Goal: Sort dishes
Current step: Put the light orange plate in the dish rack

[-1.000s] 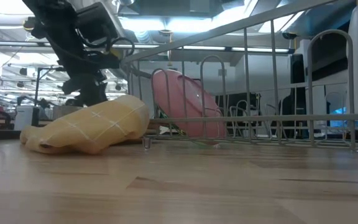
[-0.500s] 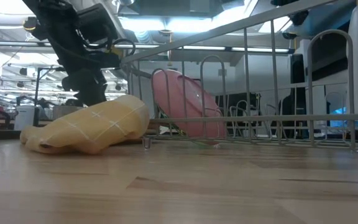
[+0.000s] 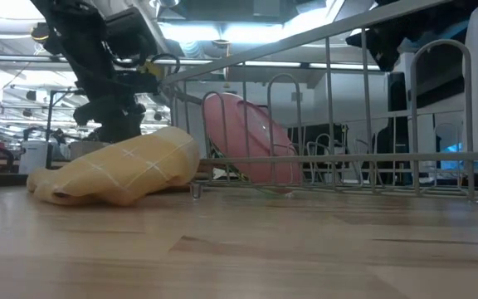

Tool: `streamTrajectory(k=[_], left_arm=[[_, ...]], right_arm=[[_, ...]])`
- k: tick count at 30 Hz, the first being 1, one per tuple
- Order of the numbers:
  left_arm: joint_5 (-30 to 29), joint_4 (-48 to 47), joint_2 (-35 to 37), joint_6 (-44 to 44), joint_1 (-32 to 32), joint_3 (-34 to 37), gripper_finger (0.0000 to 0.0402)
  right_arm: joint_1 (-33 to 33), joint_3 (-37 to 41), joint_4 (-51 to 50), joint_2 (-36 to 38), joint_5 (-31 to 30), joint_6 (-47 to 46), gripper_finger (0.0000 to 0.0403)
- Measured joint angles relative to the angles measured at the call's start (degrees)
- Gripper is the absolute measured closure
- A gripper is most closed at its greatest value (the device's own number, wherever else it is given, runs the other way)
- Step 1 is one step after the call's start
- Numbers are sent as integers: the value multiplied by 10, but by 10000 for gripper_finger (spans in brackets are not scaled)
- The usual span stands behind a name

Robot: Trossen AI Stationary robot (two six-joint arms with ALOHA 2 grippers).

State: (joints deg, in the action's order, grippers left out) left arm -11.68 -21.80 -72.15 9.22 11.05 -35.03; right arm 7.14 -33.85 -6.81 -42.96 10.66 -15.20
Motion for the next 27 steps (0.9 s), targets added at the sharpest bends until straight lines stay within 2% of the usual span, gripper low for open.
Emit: streamTrajectory(k=[11,27], left_arm=[[2,25,-66,17,2,0,284],[10,30,-67,-4,7,0,292]], right_arm=[[0,0,0,0,-1,0,260],[0,0,-1,0,-1,0,260]])
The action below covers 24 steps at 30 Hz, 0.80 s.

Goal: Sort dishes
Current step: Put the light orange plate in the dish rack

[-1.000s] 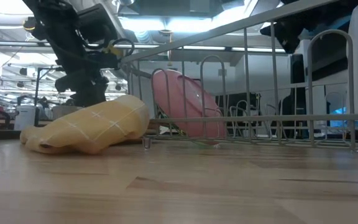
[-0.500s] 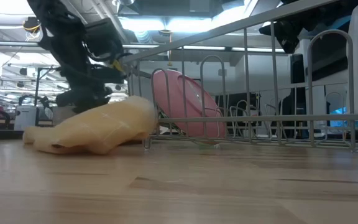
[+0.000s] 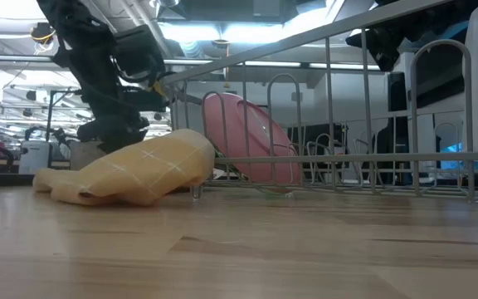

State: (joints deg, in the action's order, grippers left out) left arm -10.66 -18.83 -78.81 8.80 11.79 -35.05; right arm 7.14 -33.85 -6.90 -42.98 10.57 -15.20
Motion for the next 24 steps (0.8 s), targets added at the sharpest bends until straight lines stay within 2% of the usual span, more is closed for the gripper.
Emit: streamTrajectory(k=[5,14,16,24], left_arm=[[3,-8,22,-1,0,0,324],[3,-85,54,-22,0,-46,395],[3,-91,54,-27,0,-53,397],[2,-93,54,-40,0,-53,368]], right_arm=[[0,0,0,0,0,0,260],[0,0,-1,0,0,0,260],[0,0,-2,0,0,0,260],[0,0,-6,0,0,0,260]])
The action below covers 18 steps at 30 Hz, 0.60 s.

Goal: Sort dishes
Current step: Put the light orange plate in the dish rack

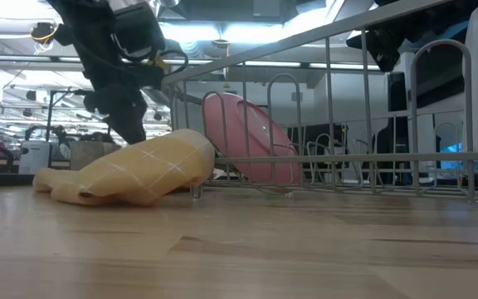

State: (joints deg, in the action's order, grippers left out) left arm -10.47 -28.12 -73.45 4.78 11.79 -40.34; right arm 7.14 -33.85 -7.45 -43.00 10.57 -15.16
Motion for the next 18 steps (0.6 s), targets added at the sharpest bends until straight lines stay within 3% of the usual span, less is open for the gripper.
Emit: streamTrajectory(k=[5,11,18], left_arm=[[-18,-15,0,-45,0,0,325],[-22,-45,0,-33,-1,0,256],[-22,-37,-1,17,4,3,238]], right_arm=[[0,0,0,0,0,0,260],[0,0,0,0,0,0,260],[0,0,0,0,0,0,260]])
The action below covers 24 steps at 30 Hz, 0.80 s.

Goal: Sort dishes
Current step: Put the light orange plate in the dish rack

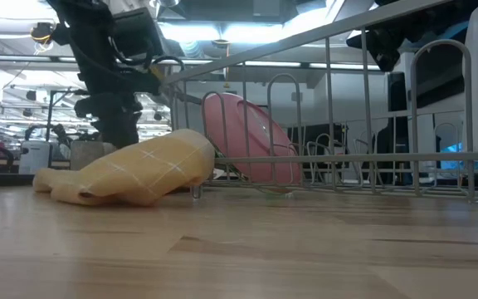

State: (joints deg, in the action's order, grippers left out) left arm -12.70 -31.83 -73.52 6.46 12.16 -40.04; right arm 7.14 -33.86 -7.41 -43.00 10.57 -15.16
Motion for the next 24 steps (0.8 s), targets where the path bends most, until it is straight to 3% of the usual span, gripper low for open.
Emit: streamTrajectory(k=[15,24], left_arm=[[-6,28,-1,9,0,25,238],[-9,76,-24,15,32,25,238]], right_arm=[[0,0,0,0,0,0,260],[0,0,0,0,9,0,260]])
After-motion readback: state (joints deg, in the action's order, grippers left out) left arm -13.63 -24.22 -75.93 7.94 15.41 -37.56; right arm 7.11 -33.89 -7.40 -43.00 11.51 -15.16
